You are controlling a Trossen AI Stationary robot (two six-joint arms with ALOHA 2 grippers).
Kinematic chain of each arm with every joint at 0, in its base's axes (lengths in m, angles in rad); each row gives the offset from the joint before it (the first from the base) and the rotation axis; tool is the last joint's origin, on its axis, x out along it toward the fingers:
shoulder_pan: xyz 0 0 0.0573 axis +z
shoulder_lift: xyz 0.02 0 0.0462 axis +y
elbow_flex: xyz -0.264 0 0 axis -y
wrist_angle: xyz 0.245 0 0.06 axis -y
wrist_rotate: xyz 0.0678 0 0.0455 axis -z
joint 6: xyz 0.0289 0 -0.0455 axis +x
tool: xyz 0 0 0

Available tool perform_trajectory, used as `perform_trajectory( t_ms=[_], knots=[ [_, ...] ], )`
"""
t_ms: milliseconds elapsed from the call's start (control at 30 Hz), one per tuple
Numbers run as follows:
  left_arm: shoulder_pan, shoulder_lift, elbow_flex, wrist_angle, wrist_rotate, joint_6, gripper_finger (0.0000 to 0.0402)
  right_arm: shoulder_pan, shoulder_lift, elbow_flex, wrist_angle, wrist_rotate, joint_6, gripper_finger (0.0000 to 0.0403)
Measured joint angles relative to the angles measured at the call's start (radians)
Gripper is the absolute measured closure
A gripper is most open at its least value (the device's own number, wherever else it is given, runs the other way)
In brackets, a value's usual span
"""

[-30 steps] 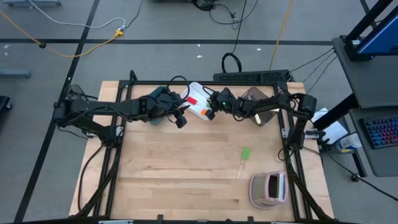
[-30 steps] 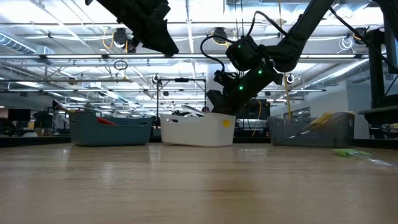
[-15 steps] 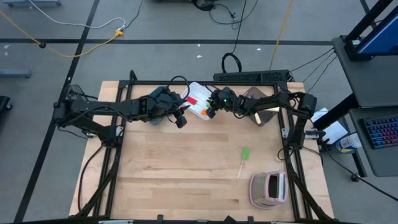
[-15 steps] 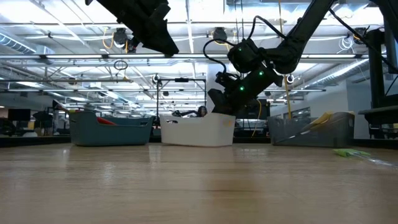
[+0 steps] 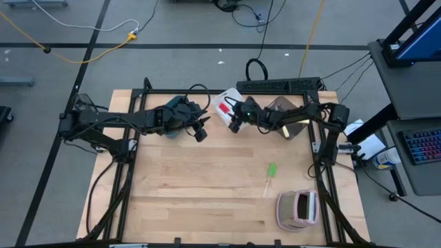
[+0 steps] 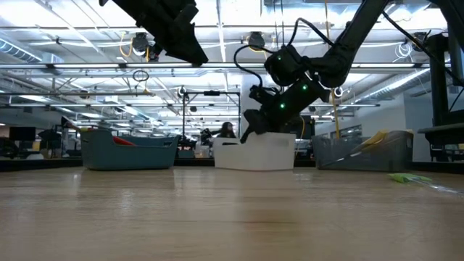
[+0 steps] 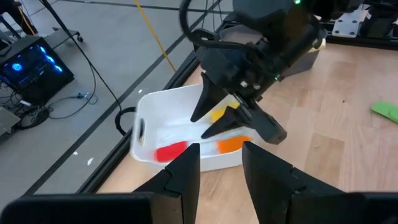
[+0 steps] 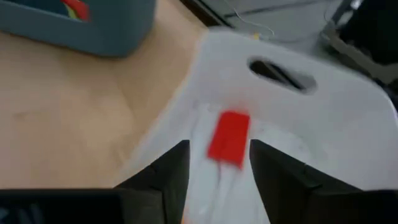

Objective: Pick & Place Kitchen Items
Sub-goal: Put the green spatula into the white bin

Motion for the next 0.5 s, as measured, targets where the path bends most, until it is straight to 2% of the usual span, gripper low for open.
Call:
perform_trajectory(
  t_ms=[233,400,500],
  knots=[
    [0.000,0.000,0.000,-0.001,0.000,0.000,0.0279,0.044,-0.057,0.000,0.031,0.000,-0.046,0.0227],
    [0.000,0.000,0.000,-0.002,0.000,0.000,0.0279,0.097,-0.164,0.001,-0.076,0.000,-0.047,0.0230],
    [0.000,0.000,0.000,-0.002,0.000,0.000,0.0279,0.141,-0.236,0.002,-0.201,0.000,-0.041,0.0230]
  ],
)
